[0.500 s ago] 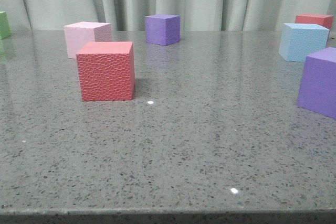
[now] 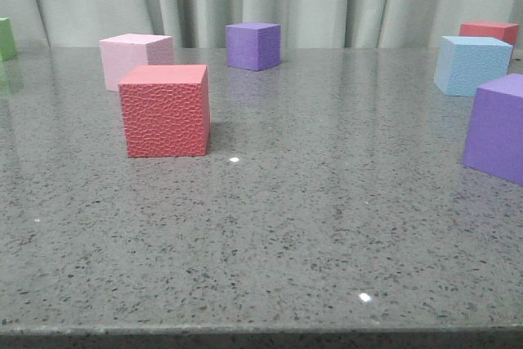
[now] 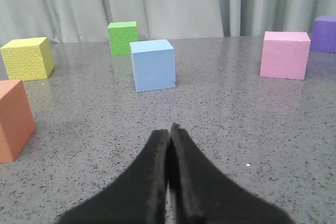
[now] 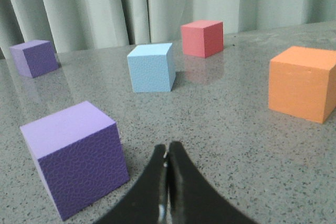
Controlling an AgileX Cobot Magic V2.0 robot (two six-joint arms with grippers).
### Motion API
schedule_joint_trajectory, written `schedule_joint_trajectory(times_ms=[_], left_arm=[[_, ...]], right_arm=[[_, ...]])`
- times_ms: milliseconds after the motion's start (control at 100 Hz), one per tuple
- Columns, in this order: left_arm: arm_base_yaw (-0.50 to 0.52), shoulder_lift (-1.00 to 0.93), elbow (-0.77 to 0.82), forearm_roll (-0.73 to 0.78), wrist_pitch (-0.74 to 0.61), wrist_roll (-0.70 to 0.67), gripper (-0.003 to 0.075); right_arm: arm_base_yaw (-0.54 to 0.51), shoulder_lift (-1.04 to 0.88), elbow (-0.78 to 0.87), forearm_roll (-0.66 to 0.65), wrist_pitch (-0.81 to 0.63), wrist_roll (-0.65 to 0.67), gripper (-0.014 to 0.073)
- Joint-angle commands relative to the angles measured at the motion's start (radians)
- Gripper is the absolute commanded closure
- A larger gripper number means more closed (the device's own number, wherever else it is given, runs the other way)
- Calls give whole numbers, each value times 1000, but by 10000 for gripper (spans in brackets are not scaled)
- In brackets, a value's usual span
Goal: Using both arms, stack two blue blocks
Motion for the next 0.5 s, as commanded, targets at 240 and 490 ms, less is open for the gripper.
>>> schedule_joint_trajectory(times_ms=[240, 490], left_arm=[[4, -33, -2, -52, -154, -6, 739], [4, -12, -158, -51, -77, -6, 739]], right_arm=[[-5, -21, -21, -12, -79, -5, 705], [-3, 2, -115, 0, -3, 8, 697]])
